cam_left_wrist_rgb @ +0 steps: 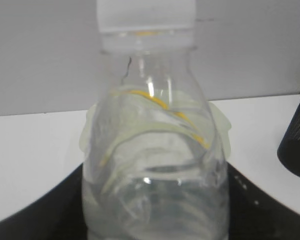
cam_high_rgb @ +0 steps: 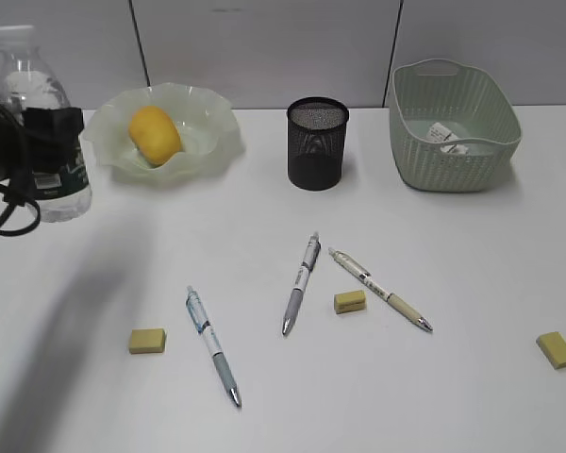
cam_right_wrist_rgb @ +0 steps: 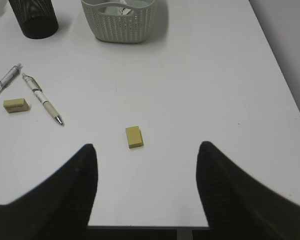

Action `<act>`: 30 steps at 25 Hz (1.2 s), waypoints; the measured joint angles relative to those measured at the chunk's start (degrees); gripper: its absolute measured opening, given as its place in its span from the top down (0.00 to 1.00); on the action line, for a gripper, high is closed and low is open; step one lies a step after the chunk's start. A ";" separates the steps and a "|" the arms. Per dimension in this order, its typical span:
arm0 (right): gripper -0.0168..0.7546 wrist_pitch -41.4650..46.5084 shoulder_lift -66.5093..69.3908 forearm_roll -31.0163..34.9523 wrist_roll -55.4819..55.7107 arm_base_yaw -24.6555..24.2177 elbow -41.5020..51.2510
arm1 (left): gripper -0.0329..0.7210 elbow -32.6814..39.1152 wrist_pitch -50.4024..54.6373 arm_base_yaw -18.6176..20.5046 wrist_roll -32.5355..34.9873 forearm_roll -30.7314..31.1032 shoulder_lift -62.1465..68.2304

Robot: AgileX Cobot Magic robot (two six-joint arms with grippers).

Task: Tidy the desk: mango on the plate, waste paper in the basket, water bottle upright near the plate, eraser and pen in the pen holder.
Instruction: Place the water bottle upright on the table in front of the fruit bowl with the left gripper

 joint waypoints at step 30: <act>0.34 -0.02 0.00 0.00 0.00 0.00 0.00 | 0.28 -10.19 -31.30 0.04 1.83 1.12 34.93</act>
